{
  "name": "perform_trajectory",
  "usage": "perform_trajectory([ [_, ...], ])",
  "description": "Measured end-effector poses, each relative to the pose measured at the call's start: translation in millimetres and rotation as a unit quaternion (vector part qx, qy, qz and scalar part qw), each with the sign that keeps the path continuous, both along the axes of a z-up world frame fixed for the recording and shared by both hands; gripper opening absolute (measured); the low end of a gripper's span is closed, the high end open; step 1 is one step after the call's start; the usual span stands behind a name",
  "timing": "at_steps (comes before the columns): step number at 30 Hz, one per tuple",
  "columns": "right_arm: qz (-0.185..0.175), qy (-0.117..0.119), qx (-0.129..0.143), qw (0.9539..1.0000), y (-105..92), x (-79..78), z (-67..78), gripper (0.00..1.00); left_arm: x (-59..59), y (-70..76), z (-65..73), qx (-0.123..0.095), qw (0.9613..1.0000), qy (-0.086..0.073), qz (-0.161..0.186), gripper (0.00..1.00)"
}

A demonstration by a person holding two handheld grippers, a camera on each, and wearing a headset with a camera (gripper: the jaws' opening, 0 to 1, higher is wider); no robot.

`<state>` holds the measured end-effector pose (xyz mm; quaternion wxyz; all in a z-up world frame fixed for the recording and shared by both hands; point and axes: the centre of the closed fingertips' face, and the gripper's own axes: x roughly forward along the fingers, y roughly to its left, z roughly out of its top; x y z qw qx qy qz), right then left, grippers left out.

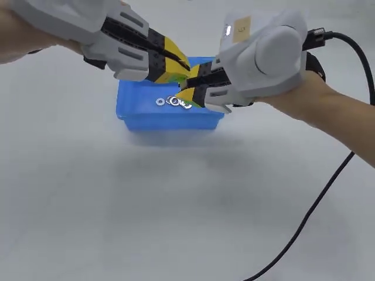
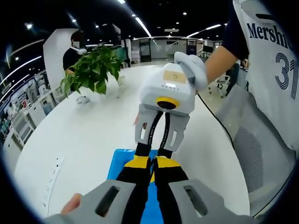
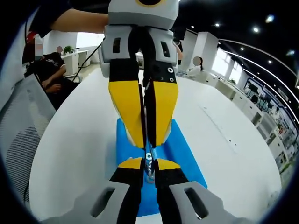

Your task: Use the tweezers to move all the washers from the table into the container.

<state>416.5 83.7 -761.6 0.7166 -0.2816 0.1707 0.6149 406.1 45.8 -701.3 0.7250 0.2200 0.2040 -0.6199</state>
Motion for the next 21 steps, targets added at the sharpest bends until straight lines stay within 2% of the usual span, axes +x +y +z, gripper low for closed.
perform_trajectory([
  [1, 0.000, 0.005, -0.002, 1.0000, -0.1, 1.7, -8.5, 0.10, 0.8, 0.4, -2.3, 0.000, 1.0000, 0.005, 0.002, 0.07],
  [8, -0.004, 0.017, -0.007, 0.9998, -1.5, 4.5, -17.5, 0.10, 4.4, -0.5, -12.5, 0.002, 0.9999, 0.014, 0.006, 0.07],
  [10, -0.004, 0.015, -0.012, 0.9998, -2.2, 3.9, -19.0, 0.10, 4.3, -0.8, -14.7, 0.003, 0.9999, 0.015, 0.006, 0.07],
  [12, -0.007, 0.018, -0.009, 0.9998, -2.5, 4.9, -18.6, 0.10, 4.4, -1.3, -14.0, 0.001, 0.9999, 0.015, 0.008, 0.07],
  [13, -0.008, 0.019, -0.008, 0.9998, -2.7, 5.8, -18.7, 0.10, 5.2, -1.2, -13.6, 0.003, 0.9999, 0.010, 0.007, 0.07],
  [15, -0.008, 0.020, -0.007, 0.9997, -2.8, 4.9, -18.0, 0.10, 4.9, -1.1, -13.8, 0.004, 0.9999, 0.013, 0.006, 0.07],
  [20, -0.005, 0.013, -0.011, 0.9998, -2.9, 2.1, -13.7, 0.10, 2.1, -0.7, -10.5, 0.004, 0.9999, 0.014, 0.005, 0.07],
  [21, -0.004, 0.008, -0.010, 0.9999, -2.8, 1.2, -11.1, 0.10, 2.0, -0.4, -7.8, 0.003, 0.9999, 0.010, 0.006, 0.07],
])
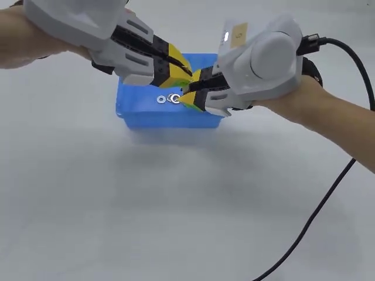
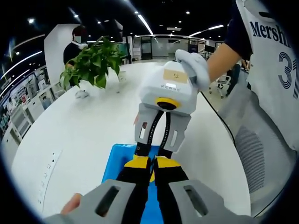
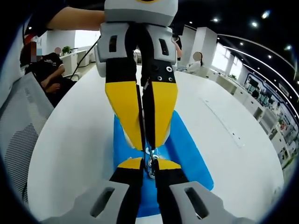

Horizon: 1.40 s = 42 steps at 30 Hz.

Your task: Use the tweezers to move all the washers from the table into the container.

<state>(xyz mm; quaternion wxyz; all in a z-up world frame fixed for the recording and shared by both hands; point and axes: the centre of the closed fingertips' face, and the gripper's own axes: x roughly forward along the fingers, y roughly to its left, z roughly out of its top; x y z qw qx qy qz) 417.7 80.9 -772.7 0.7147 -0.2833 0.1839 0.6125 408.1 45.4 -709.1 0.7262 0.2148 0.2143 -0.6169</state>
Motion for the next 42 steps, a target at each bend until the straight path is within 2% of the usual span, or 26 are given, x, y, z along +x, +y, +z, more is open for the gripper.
perform_trajectory([
  [8, 0.001, -0.007, 0.008, 0.9999, 0.0, -5.6, 13.8, 0.11, -4.6, 1.4, 11.5, -0.002, 1.0000, -0.010, 0.002, 0.07],
  [10, 0.000, -0.007, 0.010, 0.9999, -0.6, -5.5, 12.5, 0.11, -7.2, 0.9, 17.0, -0.002, 0.9999, -0.015, 0.000, 0.06],
  [16, 0.002, -0.014, 0.012, 0.9998, -4.1, -7.8, 20.9, 0.11, -15.4, 0.5, 33.6, -0.009, 0.9995, -0.030, -0.004, 0.06],
  [21, 0.006, -0.021, 0.014, 0.9997, -7.1, -19.6, 36.5, 0.10, -24.8, 1.7, 45.8, -0.015, 0.9991, -0.038, -0.006, 0.06],
  [23, 0.010, -0.032, 0.014, 0.9993, -7.7, -25.2, 44.1, 0.09, -30.6, 1.2, 52.1, -0.023, 0.9988, -0.041, -0.012, 0.06],
  [29, 0.011, -0.041, 0.020, 0.9989, -8.2, -35.7, 59.1, 0.08, -44.3, 3.8, 67.7, -0.034, 0.9982, -0.045, -0.018, 0.06],
  [34, 0.018, -0.048, 0.018, 0.9985, -7.6, -54.8, 70.9, 0.08, -61.4, 5.9, 77.0, -0.038, 0.9976, -0.050, -0.027, 0.06],
  [39, 0.022, -0.049, 0.010, 0.9985, -11.5, -66.6, 71.2, 0.08, -75.9, 9.7, 77.2, -0.043, 0.9974, -0.051, -0.027, 0.06],
  [42, 0.028, -0.049, -0.004, 0.9984, -15.6, -79.2, 69.0, 0.08, -86.7, 13.9, 70.5, -0.035, 0.9976, -0.051, -0.028, 0.06],
])
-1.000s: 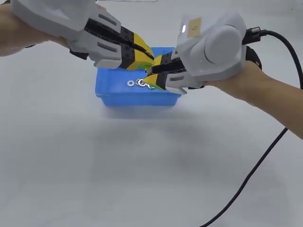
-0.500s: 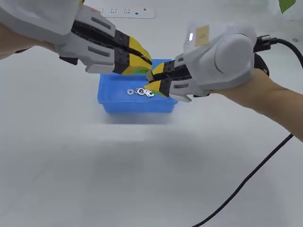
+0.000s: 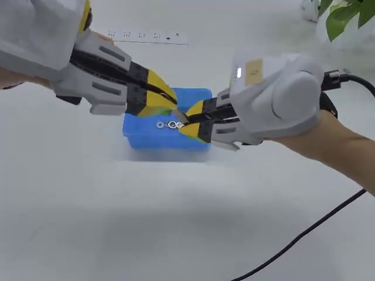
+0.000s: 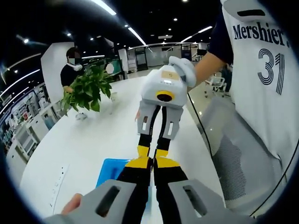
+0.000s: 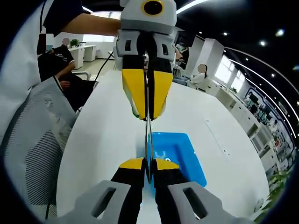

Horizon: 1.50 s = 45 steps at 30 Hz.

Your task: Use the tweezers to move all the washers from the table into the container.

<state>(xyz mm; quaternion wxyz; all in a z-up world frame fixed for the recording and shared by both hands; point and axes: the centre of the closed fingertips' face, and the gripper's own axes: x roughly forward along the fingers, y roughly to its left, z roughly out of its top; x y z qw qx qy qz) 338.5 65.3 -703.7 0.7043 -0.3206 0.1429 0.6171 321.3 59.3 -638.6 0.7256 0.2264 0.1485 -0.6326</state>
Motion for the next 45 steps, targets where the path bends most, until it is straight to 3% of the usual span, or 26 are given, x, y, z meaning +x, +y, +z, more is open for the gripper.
perform_trajectory([
  [6, 0.010, 0.005, -0.021, 0.9997, -3.7, -18.1, -6.5, 0.08, -16.7, 7.3, -16.4, 0.001, 0.9999, 0.014, 0.009, 0.06],
  [14, 0.032, 0.003, -0.054, 0.9981, -4.4, -30.6, -21.1, 0.07, -23.8, 16.1, -42.0, -0.001, 0.9985, 0.043, 0.033, 0.06],
  [26, 0.046, 0.029, -0.080, 0.9953, -1.9, -27.4, -50.9, 0.07, -15.8, 23.6, -87.9, 0.022, 0.9952, 0.075, 0.060, 0.06],
  [32, 0.049, 0.051, -0.094, 0.9931, -1.9, -23.9, -73.7, 0.07, -11.2, 24.3, -111.1, 0.037, 0.9925, 0.093, 0.070, 0.06],
  [37, 0.051, 0.067, -0.111, 0.9902, -2.5, -20.0, -99.3, 0.07, -6.3, 23.6, -141.1, 0.065, 0.9901, 0.105, 0.068, 0.06],
  [45, 0.047, 0.090, -0.119, 0.9877, -2.5, -18.2, -115.4, 0.08, -3.1, 25.7, -158.2, 0.076, 0.9877, 0.118, 0.068, 0.06],
])
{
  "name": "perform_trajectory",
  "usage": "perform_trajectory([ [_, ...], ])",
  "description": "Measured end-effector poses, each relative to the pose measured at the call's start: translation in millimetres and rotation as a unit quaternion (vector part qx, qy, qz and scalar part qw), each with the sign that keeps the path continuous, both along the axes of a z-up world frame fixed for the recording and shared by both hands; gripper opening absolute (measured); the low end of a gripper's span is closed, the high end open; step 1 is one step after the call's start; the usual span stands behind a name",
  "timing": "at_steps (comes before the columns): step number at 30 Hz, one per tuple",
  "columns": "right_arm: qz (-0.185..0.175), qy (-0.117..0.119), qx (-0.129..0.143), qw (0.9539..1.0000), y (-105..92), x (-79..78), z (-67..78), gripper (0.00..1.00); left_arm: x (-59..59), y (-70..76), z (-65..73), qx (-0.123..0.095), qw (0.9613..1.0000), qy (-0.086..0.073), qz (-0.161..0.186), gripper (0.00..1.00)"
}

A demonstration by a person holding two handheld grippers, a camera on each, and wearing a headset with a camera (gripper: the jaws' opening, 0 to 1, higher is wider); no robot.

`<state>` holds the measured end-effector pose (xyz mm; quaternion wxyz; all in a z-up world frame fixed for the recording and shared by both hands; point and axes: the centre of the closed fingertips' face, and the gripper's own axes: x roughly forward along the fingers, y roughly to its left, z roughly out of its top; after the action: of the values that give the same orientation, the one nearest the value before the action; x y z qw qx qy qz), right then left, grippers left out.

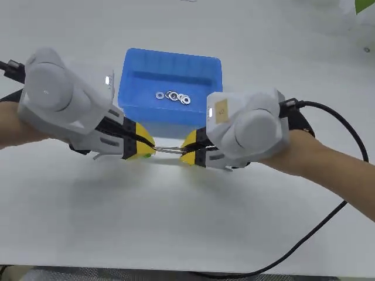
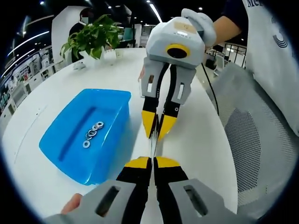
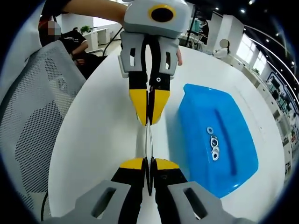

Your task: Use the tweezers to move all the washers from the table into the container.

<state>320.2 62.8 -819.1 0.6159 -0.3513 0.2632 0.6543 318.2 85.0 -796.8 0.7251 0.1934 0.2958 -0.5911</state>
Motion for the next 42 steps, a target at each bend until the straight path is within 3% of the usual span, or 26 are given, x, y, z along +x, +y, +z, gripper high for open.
perform_trajectory([
  [2, -0.005, 0.002, 0.004, 1.0000, 1.2, 1.5, 1.1, 0.08, 1.2, 2.0, -4.5, 0.009, 0.9999, -0.006, -0.002, 0.06],
  [4, -0.003, 0.001, 0.005, 1.0000, 2.6, 1.8, 1.2, 0.08, 2.0, 3.1, -7.0, 0.012, 0.9999, 0.001, 0.002, 0.07],
  [8, -0.004, 0.008, 0.001, 1.0000, 4.3, 3.8, 1.1, 0.09, 2.9, 2.7, -14.1, 0.032, 0.9994, -0.010, -0.005, 0.06],
  [12, -0.023, 0.046, 0.012, 0.9986, 3.5, 3.8, 1.4, 0.10, 3.9, 3.1, -13.8, 0.033, 0.9994, -0.008, -0.004, 0.07],
  [15, -0.024, 0.051, 0.015, 0.9983, 3.5, 4.3, 1.6, 0.10, 4.2, 3.3, -13.7, 0.033, 0.9994, -0.007, -0.002, 0.07],
  [19, -0.012, 0.041, 0.013, 0.9990, 4.0, 2.9, 1.2, 0.11, 4.2, 3.5, -14.2, 0.033, 0.9994, -0.007, -0.001, 0.07],
  [21, 0.003, 0.025, 0.013, 0.9996, 4.0, 2.0, 0.9, 0.11, 4.1, 3.5, -14.3, 0.034, 0.9994, -0.007, -0.001, 0.07],
  [29, -0.021, 0.035, 0.028, 0.9988, 3.1, 2.3, 1.8, 0.12, 1.7, 1.8, -14.6, 0.036, 0.9993, -0.007, -0.003, 0.06],
  [42, -0.026, 0.032, 0.010, 0.9991, -6.3, 3.5, 1.2, 0.14, 1.6, -1.7, -15.8, 0.037, 0.9993, -0.004, -0.001, 0.07],
])
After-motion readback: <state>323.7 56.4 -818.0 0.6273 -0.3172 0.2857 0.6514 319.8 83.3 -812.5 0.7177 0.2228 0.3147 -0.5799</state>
